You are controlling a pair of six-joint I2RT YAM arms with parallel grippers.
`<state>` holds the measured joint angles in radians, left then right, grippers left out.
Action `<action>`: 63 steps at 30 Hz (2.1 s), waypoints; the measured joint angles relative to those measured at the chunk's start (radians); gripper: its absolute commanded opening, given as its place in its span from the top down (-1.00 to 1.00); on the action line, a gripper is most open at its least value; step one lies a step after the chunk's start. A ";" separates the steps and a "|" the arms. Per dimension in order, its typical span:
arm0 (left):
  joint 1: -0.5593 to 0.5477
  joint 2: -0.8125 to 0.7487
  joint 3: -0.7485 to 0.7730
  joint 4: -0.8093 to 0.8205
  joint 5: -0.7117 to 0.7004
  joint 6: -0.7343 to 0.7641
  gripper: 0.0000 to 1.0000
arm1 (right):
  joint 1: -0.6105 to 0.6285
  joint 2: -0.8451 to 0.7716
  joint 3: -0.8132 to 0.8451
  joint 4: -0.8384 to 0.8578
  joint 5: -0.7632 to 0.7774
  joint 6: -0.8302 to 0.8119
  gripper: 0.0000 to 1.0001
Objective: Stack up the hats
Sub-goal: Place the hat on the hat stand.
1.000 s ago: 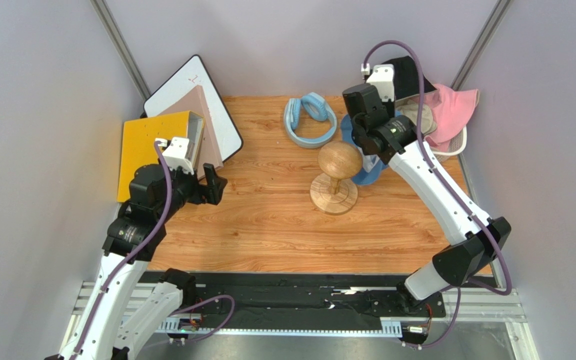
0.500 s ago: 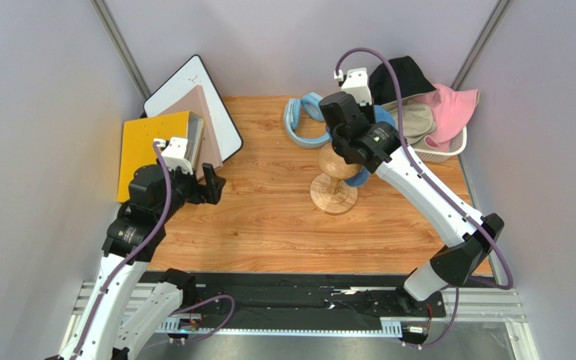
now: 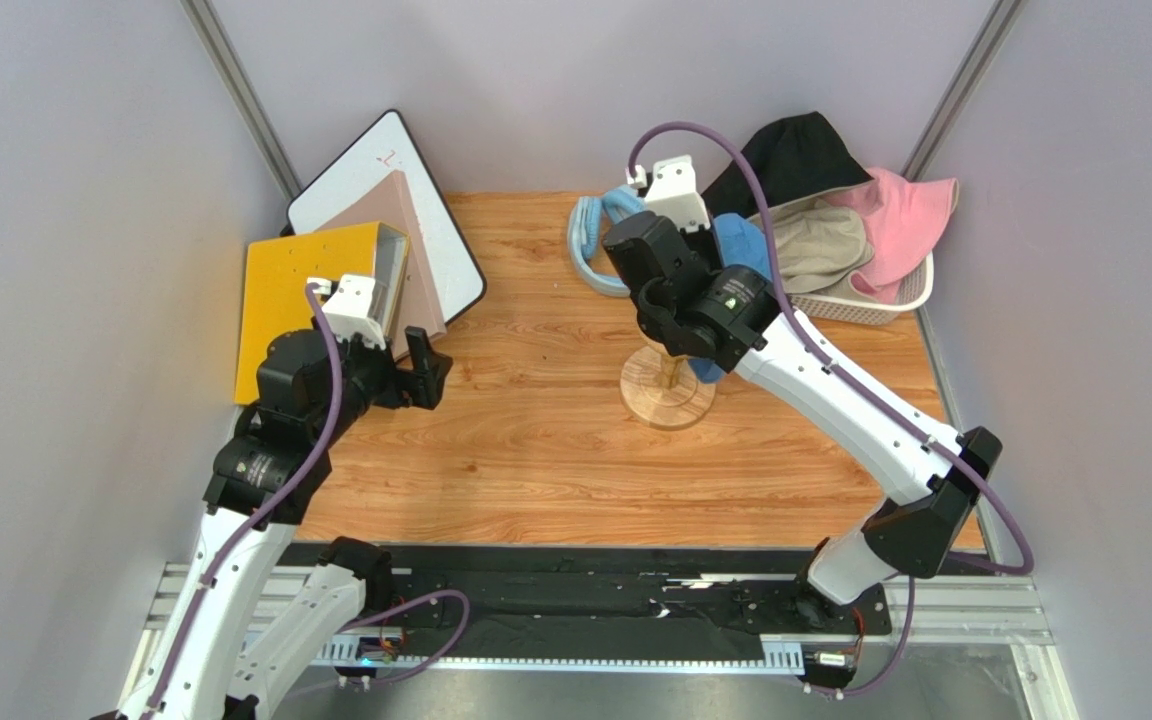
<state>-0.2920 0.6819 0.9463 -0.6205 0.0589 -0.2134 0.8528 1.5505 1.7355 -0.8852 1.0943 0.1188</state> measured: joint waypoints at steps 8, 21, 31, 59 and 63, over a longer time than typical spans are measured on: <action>0.000 0.000 0.000 0.000 0.000 0.000 -0.99 | 0.098 -0.001 -0.033 -0.053 0.008 0.049 1.00; 0.000 0.003 0.000 -0.001 0.008 0.000 -0.98 | 0.168 0.002 -0.119 -0.069 -0.066 0.116 1.00; 0.000 0.008 0.000 0.000 0.008 0.000 -0.99 | 0.188 0.063 -0.159 0.046 -0.201 0.109 1.00; 0.000 0.020 0.000 -0.001 0.007 0.000 -0.99 | 0.226 0.189 -0.327 0.065 -0.320 0.338 1.00; 0.000 0.023 0.000 -0.002 0.007 0.000 -0.99 | 0.241 0.189 -0.345 0.058 -0.312 0.375 1.00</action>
<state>-0.2920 0.7048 0.9463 -0.6224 0.0658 -0.2138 1.0943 1.7397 1.3903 -0.8272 0.7822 0.4942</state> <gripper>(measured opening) 0.992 0.011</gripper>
